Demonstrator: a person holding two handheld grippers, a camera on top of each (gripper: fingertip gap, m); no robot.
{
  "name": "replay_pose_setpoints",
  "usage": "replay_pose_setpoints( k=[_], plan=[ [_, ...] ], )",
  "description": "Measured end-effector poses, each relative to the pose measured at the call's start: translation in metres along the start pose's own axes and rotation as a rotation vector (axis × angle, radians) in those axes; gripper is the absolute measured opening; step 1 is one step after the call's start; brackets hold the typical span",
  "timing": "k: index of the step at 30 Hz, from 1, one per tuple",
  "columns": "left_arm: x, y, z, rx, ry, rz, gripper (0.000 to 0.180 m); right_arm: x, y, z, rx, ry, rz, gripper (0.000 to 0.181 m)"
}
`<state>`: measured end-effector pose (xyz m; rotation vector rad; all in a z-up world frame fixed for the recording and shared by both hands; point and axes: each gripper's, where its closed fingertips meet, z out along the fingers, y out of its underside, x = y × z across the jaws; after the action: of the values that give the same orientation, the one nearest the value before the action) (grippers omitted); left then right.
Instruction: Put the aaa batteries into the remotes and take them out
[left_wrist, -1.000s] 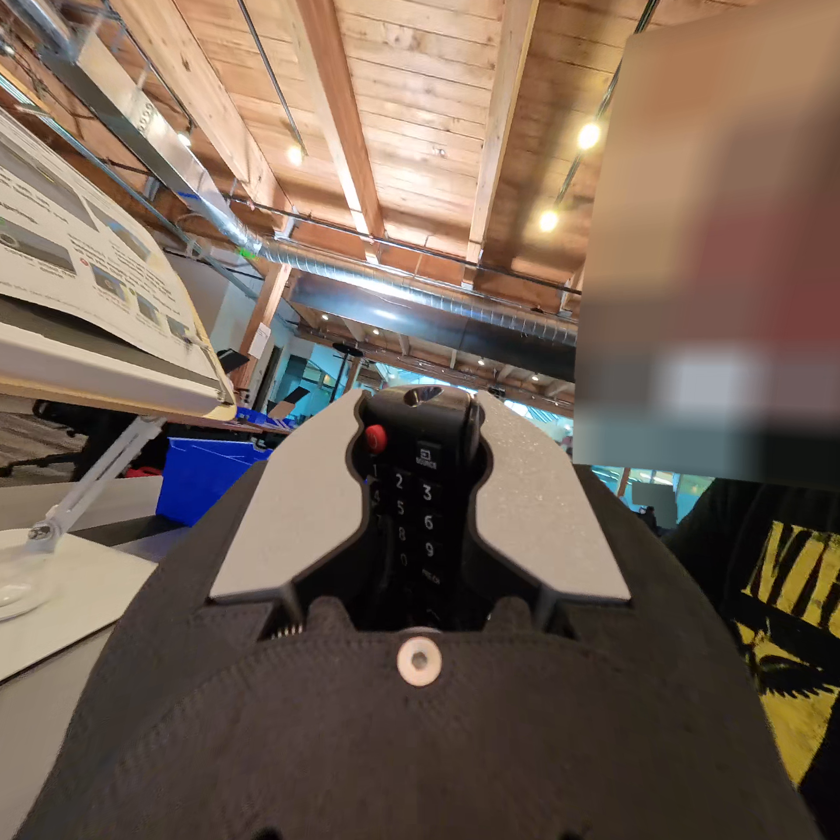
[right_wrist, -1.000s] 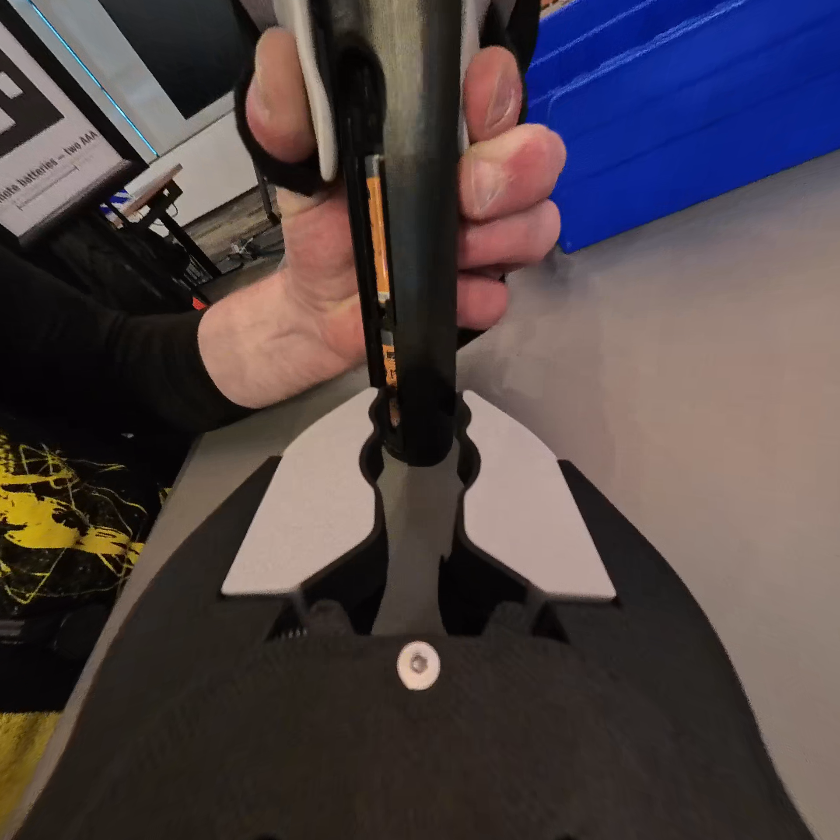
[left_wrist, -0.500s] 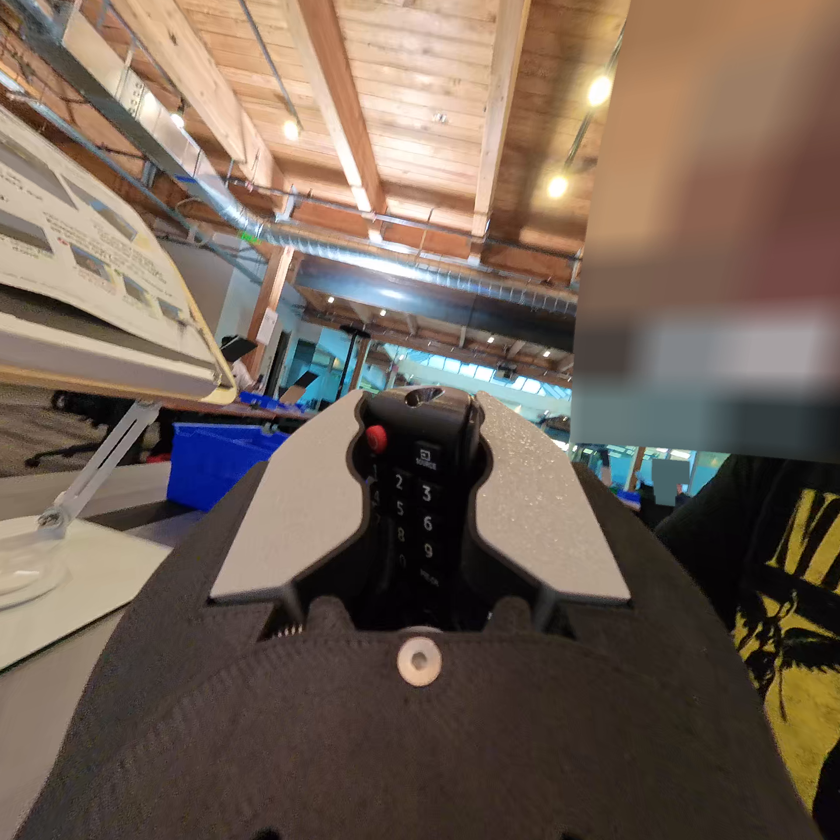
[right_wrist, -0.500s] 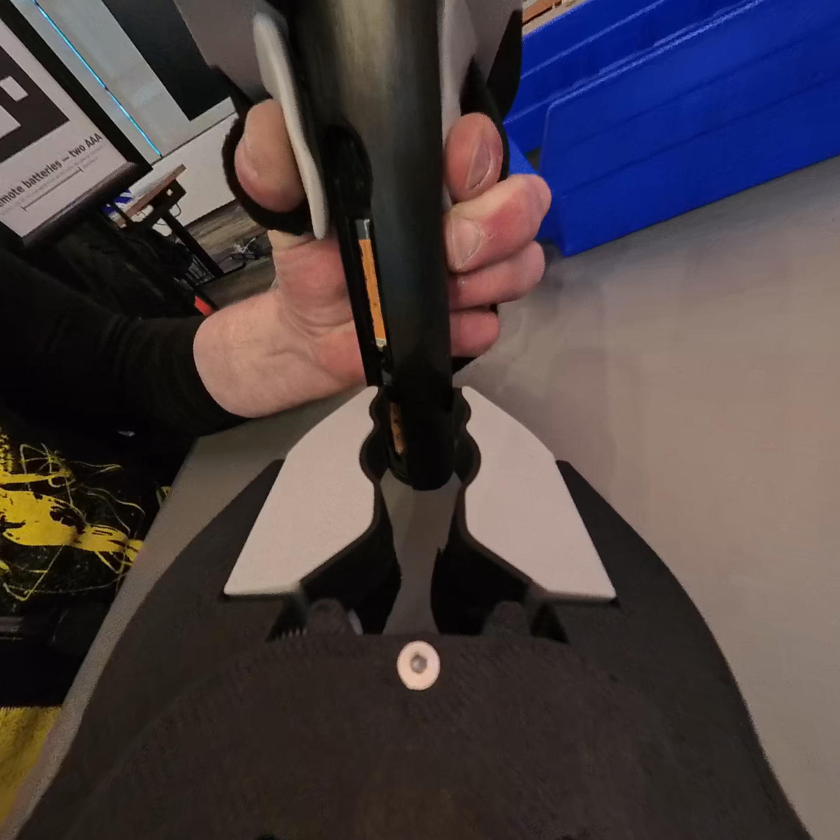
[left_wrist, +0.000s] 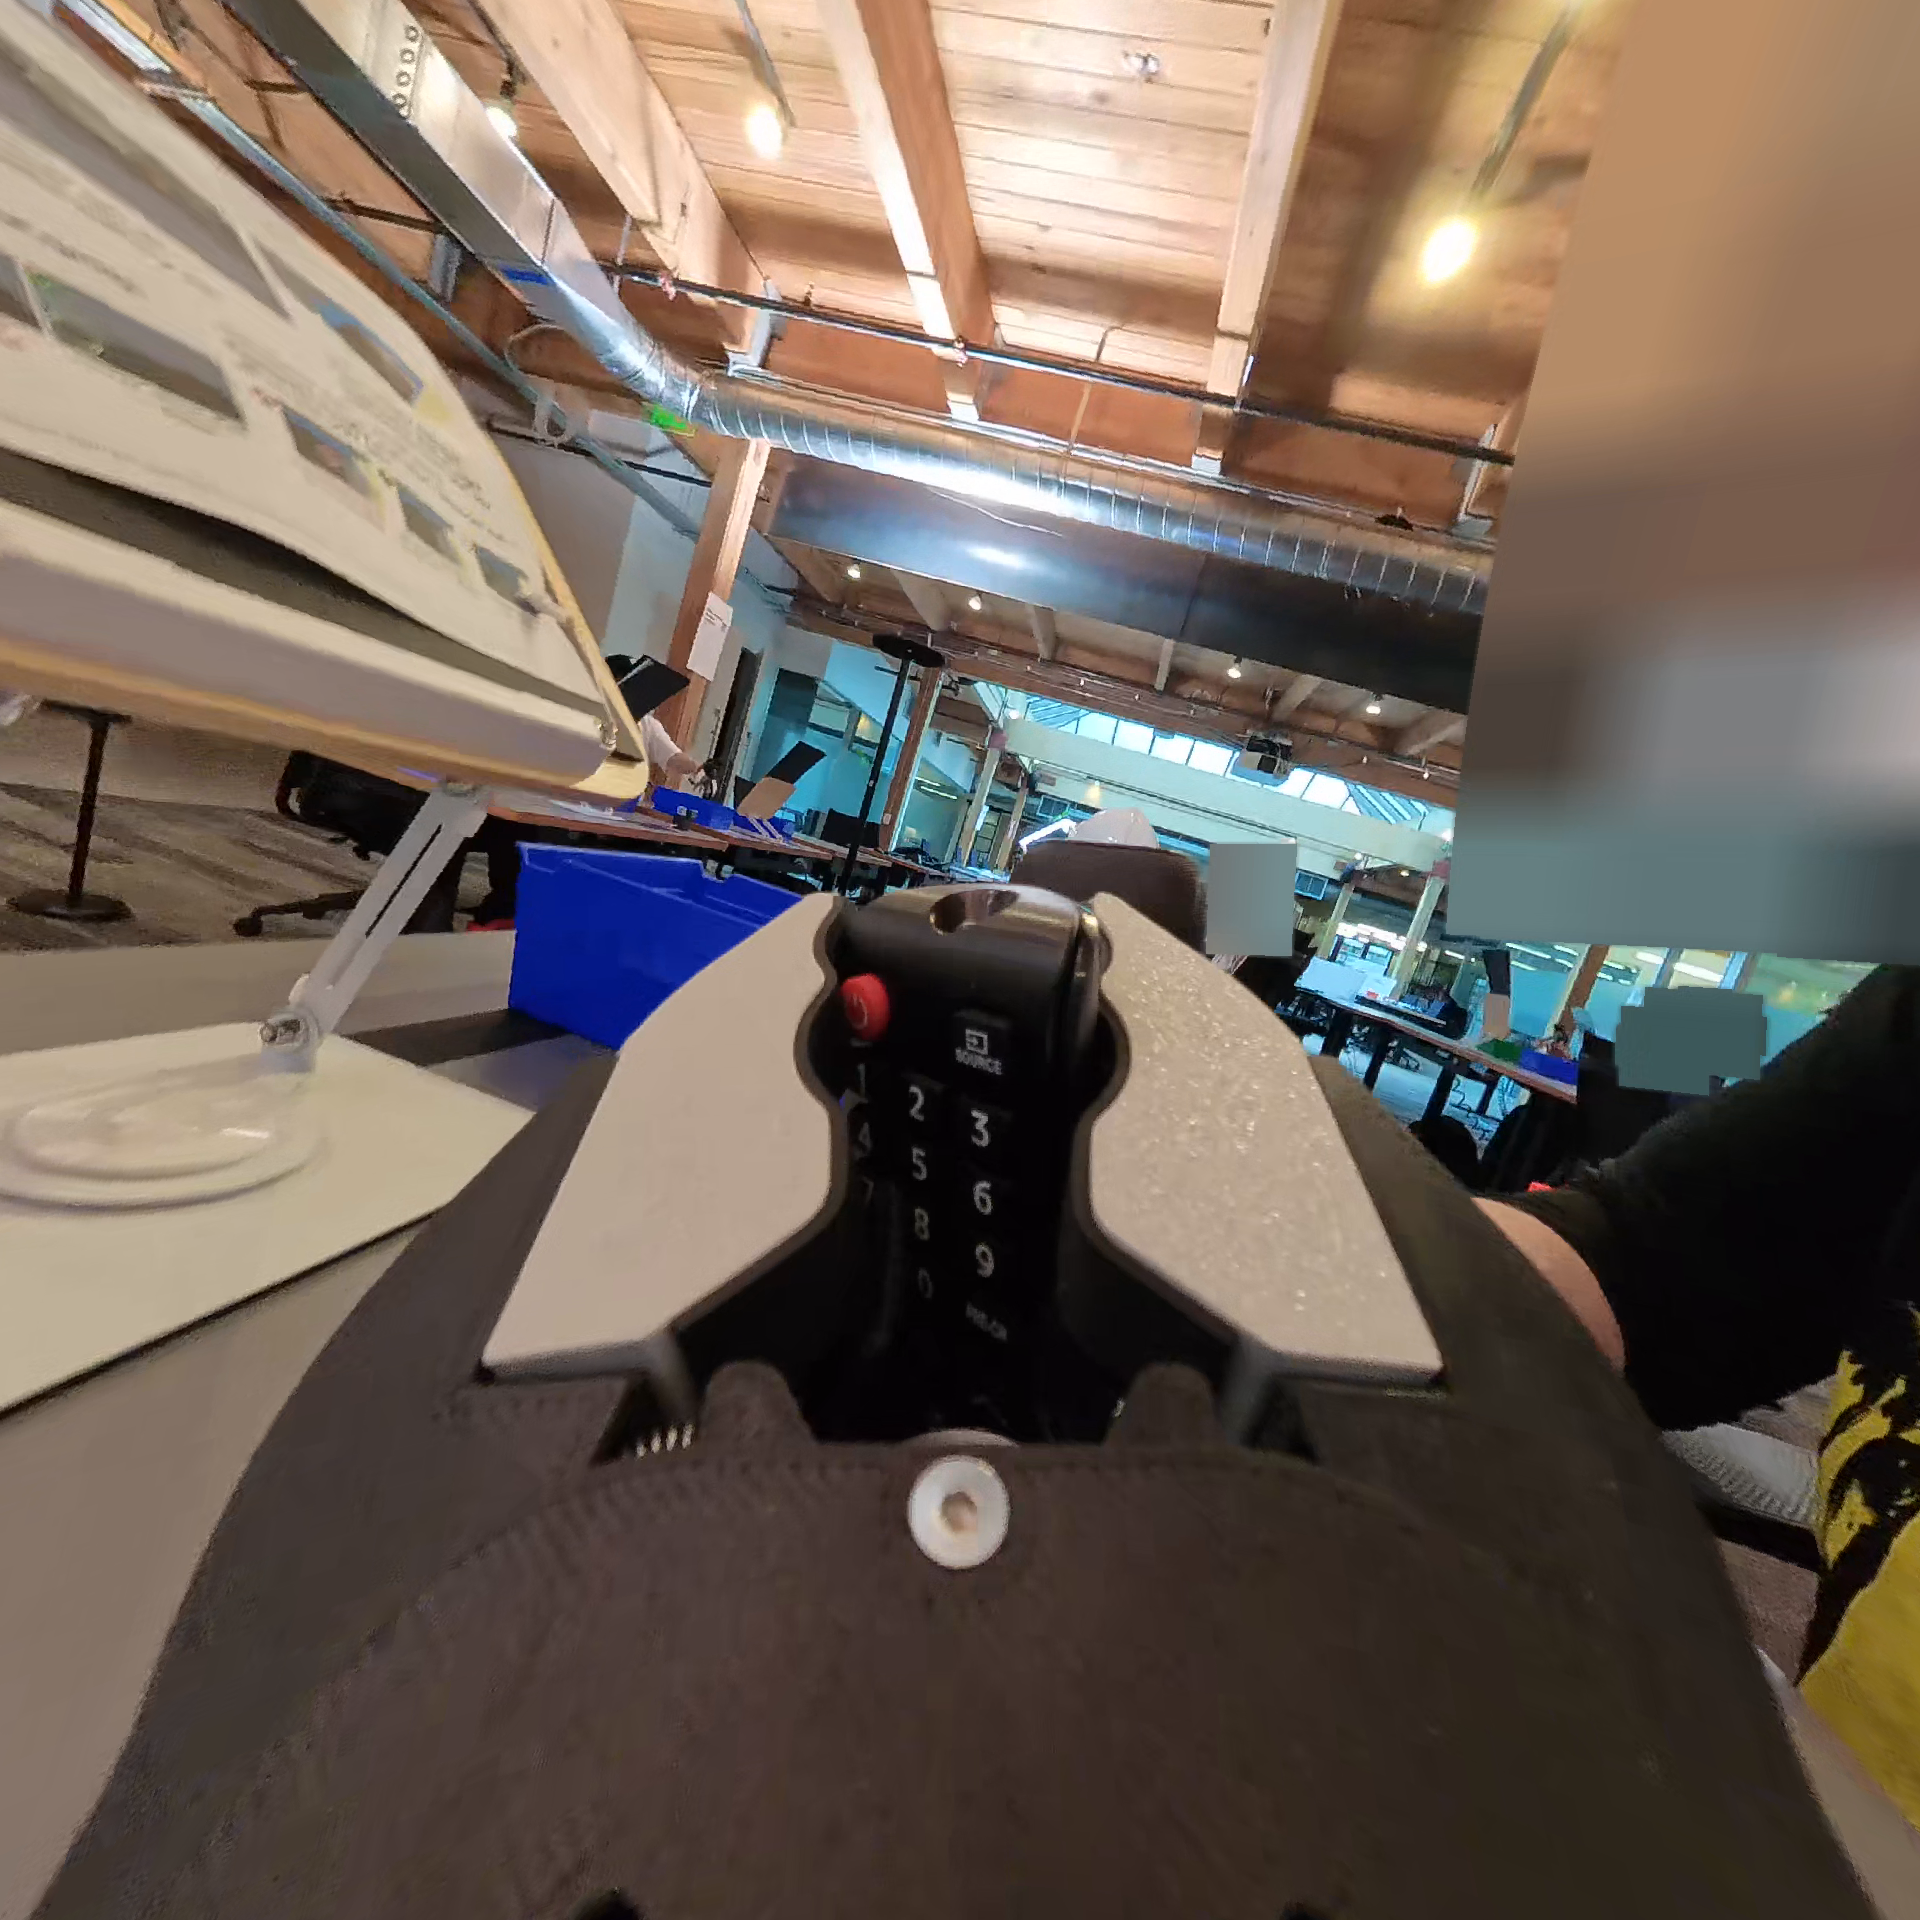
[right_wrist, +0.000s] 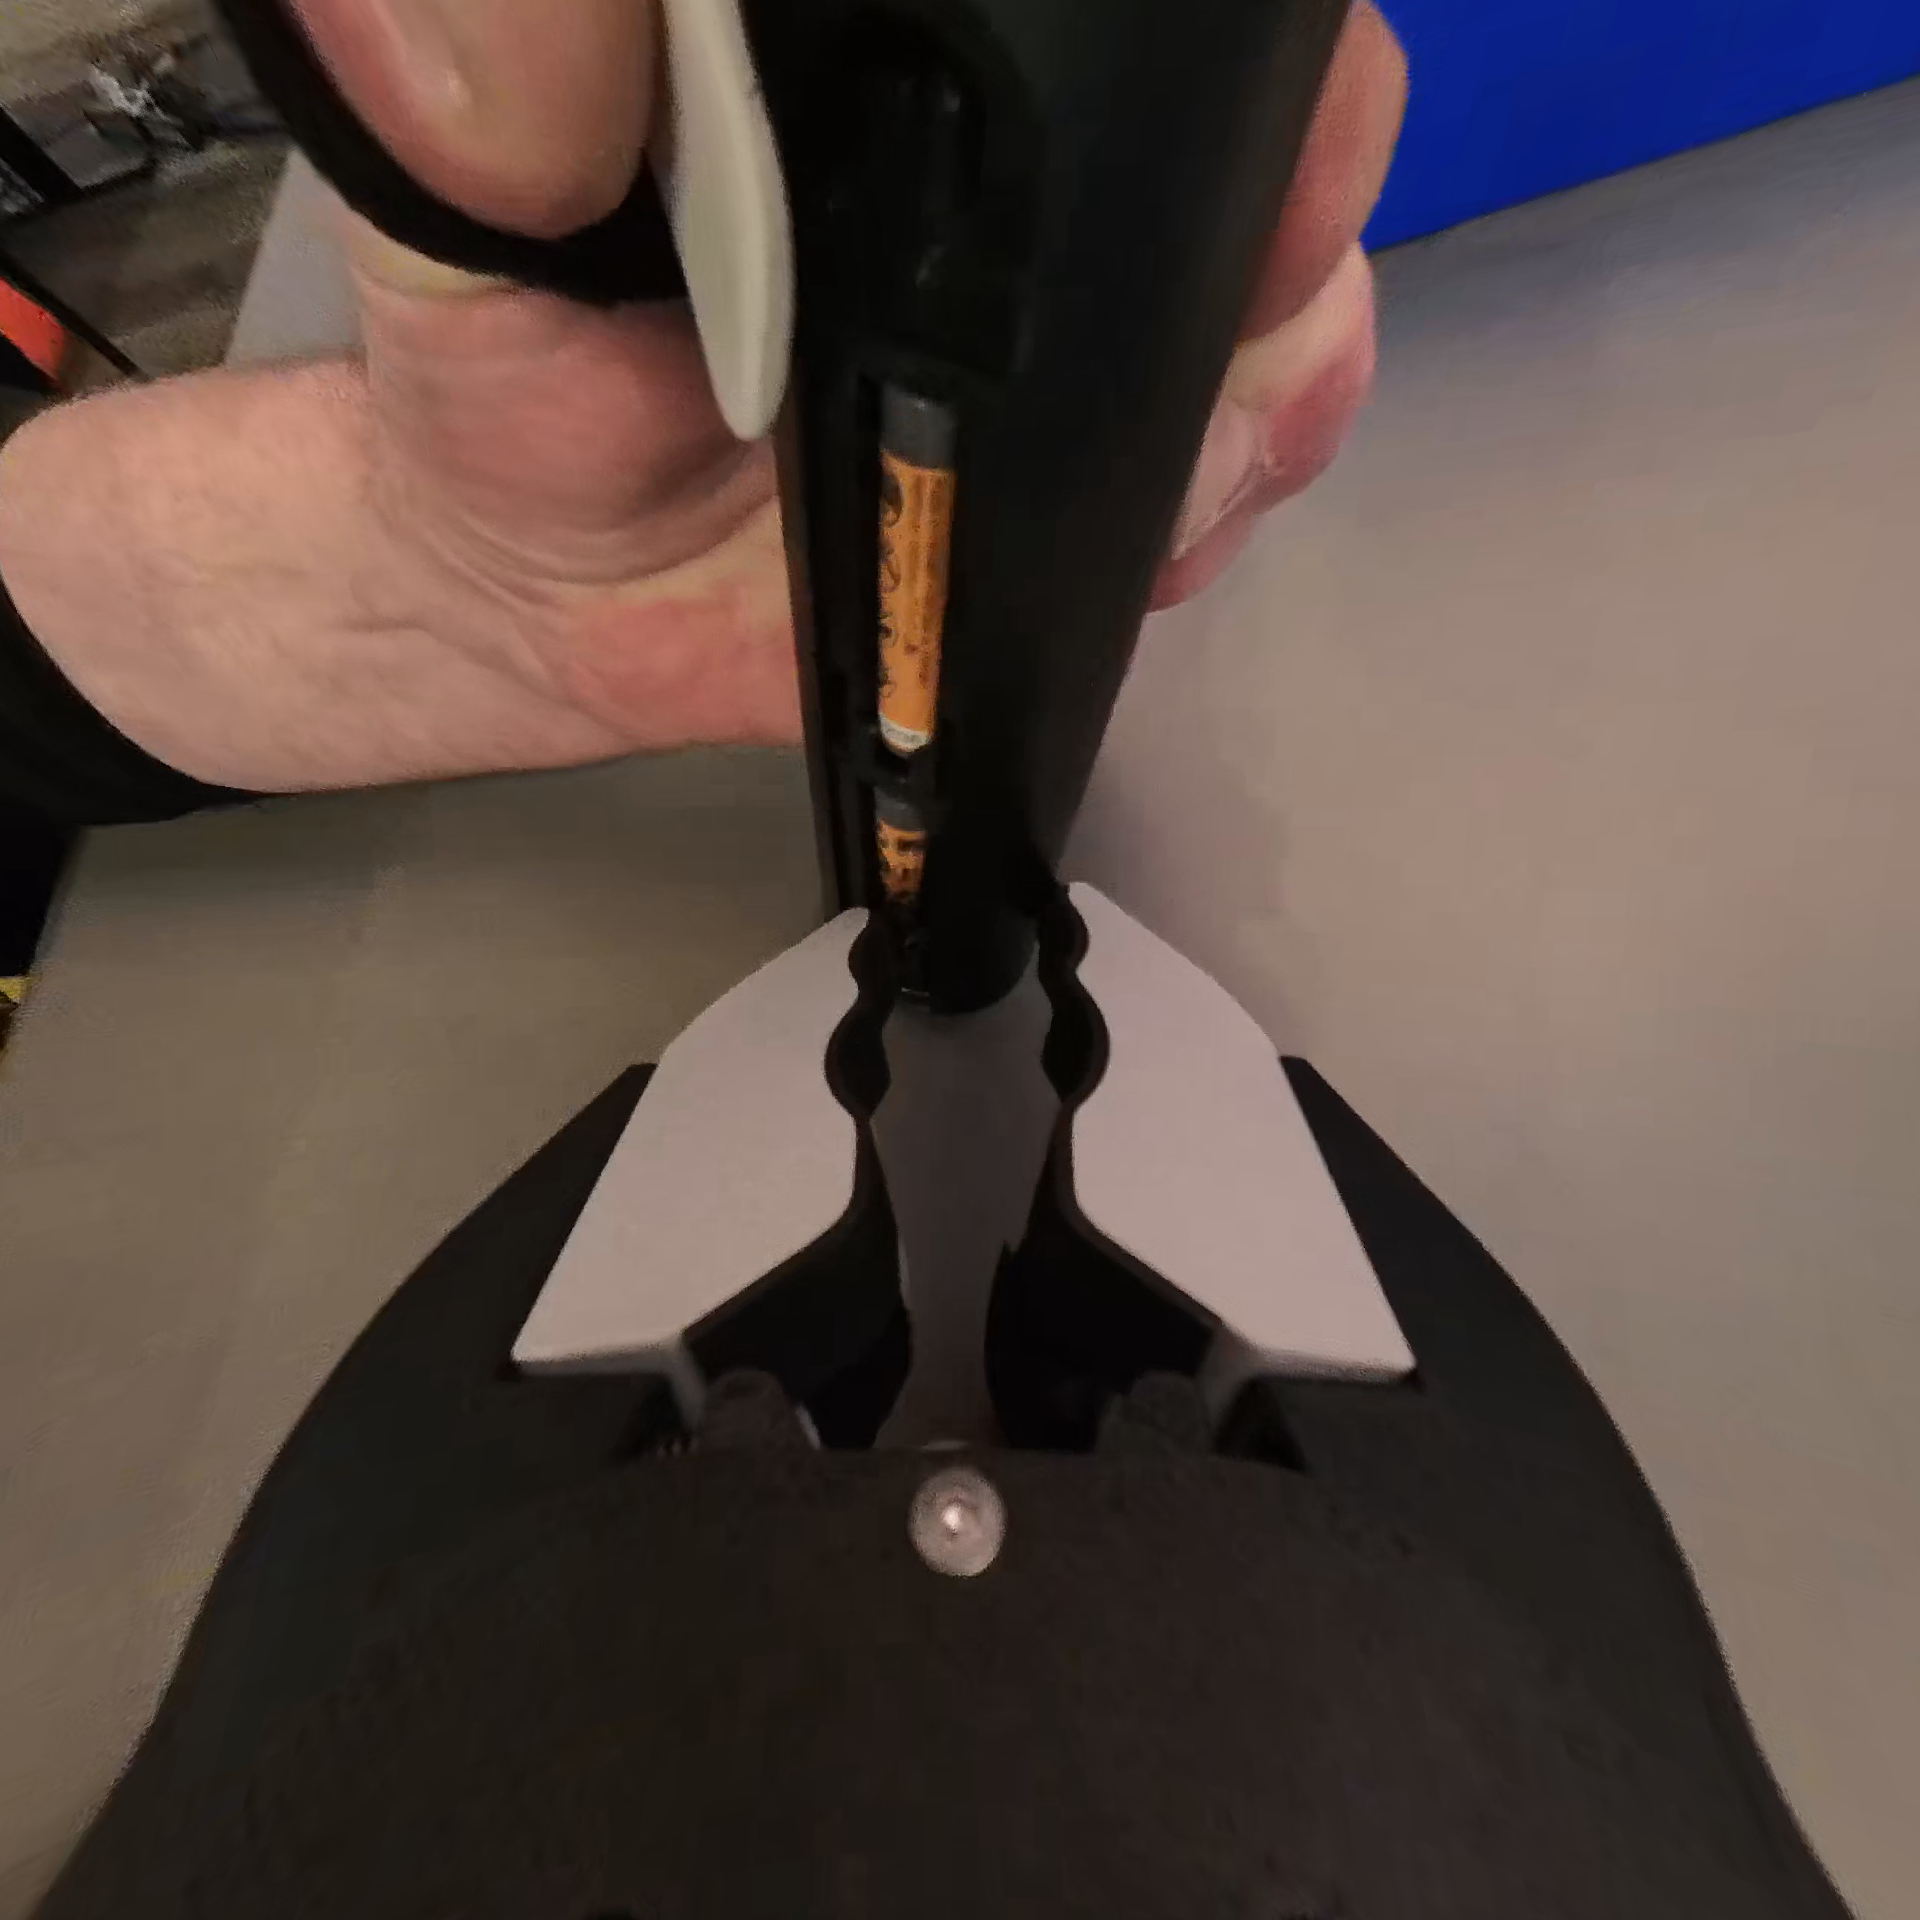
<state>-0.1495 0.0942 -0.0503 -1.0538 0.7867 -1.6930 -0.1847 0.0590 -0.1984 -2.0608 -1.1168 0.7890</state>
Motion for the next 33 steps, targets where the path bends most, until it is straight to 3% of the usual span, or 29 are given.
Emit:
replay_pose_setpoints(
  k=[8,10,13,16,19,21,23,31,33],
  plan=[
    [-0.026,-0.010,-0.013,0.073,-0.143,0.017,0.041,0.016,-0.006,0.003,-0.018,0.245,-0.146,0.018],
    [-0.033,-0.011,-0.019,0.124,-0.140,-0.058,0.041,0.014,-0.003,0.001,0.006,0.165,-0.094,0.018],
    [-0.033,-0.011,-0.018,0.098,-0.140,-0.036,0.041,0.016,-0.004,0.002,0.011,0.158,-0.075,0.020],
    [-0.036,-0.026,-0.028,0.197,-0.129,-0.092,0.040,0.013,-0.018,-0.012,0.145,0.072,-0.018,0.014],
    [-0.035,-0.025,-0.029,0.200,-0.104,-0.117,0.041,0.010,-0.017,-0.011,0.121,0.076,-0.057,0.016],
    [-0.032,-0.027,-0.028,0.221,-0.070,-0.141,0.041,0.003,-0.034,-0.024,0.238,0.023,-0.030,0.013],
    [-0.027,-0.022,-0.022,0.201,-0.032,-0.162,0.041,0.003,-0.053,-0.035,0.360,0.012,0.021,0.016],
    [-0.013,-0.007,-0.009,0.108,0.034,-0.118,0.041,0.014,-0.047,-0.032,0.361,0.014,0.069,0.014],
    [-0.011,-0.006,-0.006,0.096,0.027,-0.082,0.041,0.019,-0.050,-0.036,0.373,0.072,0.057,0.024]
  ],
)
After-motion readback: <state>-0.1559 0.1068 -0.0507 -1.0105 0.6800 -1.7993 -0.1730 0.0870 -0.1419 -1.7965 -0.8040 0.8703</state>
